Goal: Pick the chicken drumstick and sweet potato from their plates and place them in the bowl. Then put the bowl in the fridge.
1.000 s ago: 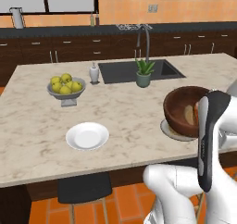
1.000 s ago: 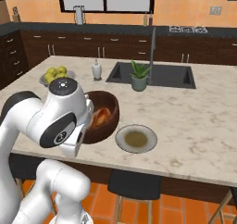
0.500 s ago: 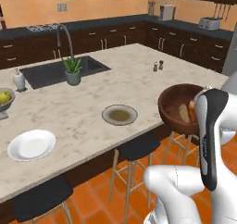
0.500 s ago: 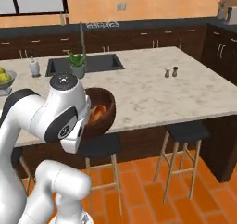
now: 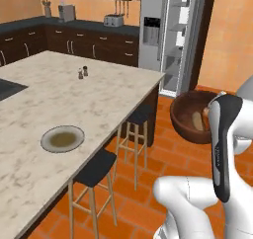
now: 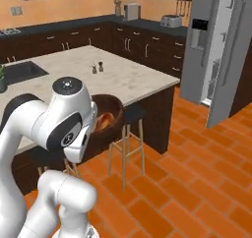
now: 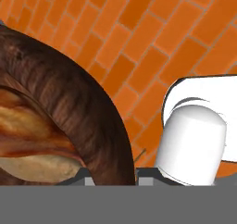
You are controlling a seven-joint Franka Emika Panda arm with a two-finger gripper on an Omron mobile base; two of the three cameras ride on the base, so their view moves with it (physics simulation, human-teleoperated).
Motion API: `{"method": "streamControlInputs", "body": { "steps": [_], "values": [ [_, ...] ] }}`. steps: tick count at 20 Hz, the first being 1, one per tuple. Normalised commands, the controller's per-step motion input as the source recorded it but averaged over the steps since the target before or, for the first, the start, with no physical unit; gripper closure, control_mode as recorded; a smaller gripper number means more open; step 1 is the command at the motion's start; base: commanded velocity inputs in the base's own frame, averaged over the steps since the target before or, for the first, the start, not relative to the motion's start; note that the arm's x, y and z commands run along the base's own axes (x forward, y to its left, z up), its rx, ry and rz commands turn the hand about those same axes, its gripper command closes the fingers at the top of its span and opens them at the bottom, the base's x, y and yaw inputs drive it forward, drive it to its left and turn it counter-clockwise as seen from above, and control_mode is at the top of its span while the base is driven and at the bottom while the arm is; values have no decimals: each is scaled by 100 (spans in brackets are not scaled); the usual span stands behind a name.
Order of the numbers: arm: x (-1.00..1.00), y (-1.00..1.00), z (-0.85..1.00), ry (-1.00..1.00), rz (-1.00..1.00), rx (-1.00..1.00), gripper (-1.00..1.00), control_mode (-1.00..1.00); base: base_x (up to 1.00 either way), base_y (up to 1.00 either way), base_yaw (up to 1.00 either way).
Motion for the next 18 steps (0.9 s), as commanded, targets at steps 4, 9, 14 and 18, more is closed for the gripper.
{"method": "streamControlInputs", "body": {
  "steps": [4,9,14,18],
  "values": [
    [0,0,0,0,0,0,100,100,-100,0,-28],
    [0,0,0,0,0,0,100,100,-100,43,-5],
    [0,0,0,0,0,0,100,100,-100,55,17],
    [0,0,0,0,0,0,100,100,-100,67,32]
  ]
}}
